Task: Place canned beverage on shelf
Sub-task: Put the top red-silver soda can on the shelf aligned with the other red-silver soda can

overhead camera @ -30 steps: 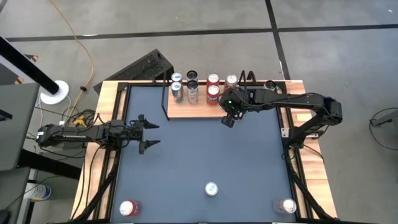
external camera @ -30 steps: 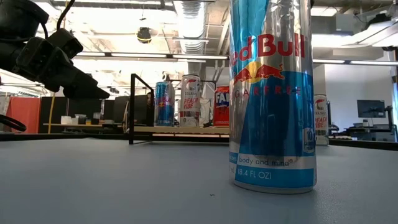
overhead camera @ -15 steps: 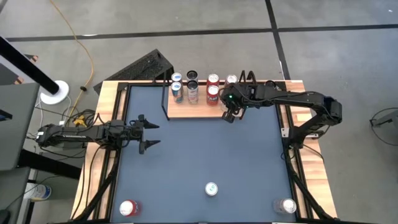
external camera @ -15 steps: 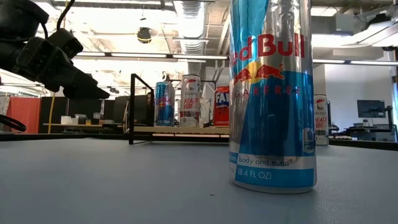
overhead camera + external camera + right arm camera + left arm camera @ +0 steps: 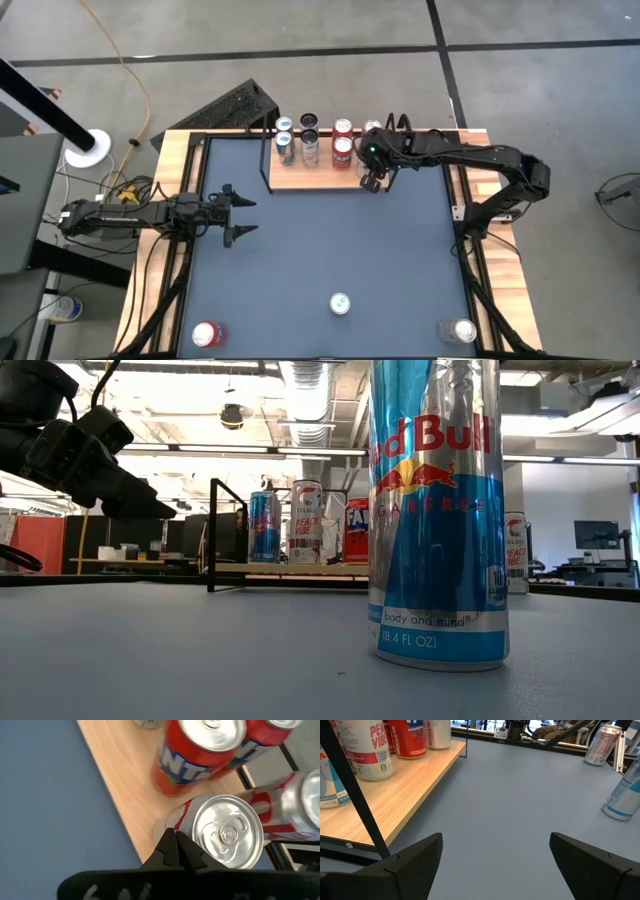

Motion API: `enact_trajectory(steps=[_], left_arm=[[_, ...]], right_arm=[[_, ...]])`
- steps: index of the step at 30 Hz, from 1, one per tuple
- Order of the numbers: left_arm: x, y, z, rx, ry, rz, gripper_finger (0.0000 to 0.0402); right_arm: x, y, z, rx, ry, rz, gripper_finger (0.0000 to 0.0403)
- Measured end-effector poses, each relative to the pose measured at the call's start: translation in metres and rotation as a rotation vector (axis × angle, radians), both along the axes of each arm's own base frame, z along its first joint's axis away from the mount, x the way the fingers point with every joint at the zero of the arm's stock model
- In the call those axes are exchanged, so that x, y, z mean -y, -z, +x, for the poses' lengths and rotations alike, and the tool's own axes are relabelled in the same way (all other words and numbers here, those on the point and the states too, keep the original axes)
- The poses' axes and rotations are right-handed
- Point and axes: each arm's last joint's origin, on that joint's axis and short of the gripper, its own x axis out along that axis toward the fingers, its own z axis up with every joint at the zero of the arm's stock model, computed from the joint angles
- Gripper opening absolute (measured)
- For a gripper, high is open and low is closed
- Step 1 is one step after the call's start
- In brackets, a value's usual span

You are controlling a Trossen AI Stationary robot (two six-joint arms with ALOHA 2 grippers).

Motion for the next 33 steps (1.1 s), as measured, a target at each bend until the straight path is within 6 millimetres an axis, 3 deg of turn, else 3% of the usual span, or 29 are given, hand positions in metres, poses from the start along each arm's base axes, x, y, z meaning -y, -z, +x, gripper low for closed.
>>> enact_trajectory(steps=[33], left_arm=[[0.0, 0.0, 0.0, 0.0, 0.0, 0.0, 0.0357]], right_arm=[[0.028, 0.0, -0.012, -0.02, 0.057, -0.024, 0.0]])
